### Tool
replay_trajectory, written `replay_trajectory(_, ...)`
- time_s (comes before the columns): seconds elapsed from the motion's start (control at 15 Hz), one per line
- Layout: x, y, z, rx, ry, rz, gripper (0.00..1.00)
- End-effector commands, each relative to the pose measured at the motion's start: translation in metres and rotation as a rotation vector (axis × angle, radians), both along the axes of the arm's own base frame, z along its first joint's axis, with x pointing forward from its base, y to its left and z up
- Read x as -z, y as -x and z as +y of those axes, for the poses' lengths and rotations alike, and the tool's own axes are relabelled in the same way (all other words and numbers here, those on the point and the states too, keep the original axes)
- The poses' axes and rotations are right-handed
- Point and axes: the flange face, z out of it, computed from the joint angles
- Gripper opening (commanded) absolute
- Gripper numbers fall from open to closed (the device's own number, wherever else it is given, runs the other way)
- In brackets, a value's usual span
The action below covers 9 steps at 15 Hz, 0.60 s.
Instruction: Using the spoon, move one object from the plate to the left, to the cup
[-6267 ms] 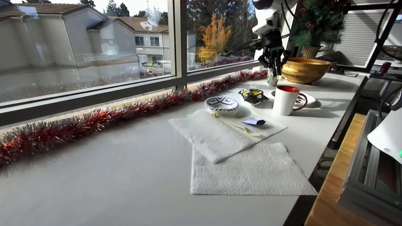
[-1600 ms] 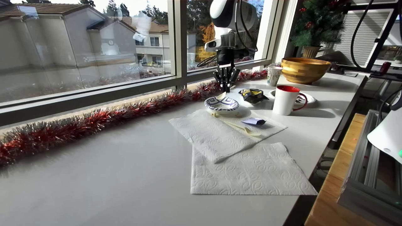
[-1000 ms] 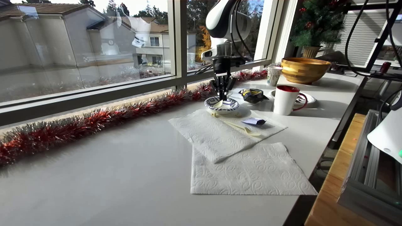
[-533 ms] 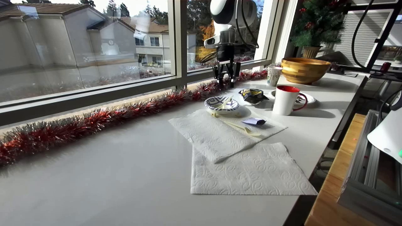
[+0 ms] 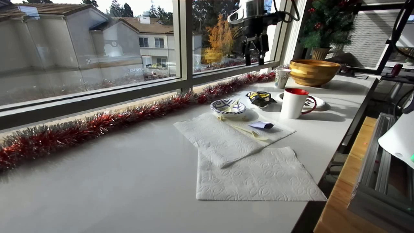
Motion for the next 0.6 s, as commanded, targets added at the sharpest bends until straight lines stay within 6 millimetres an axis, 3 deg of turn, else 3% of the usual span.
replay_trajectory(0.0,-0.035,0.04,0.015,0.181,0.086,-0.027,1.0)
replay_trajectory(0.27,-0.068,0.057,0.046,0.286,0.242,-0.12,1.0)
replay_trajectory(0.33,-0.053,0.038,0.03,0.26,0.157,-0.075,1.0)
replay_trajectory(0.53,-0.066,0.048,0.047,0.276,0.211,-0.113,1.0)
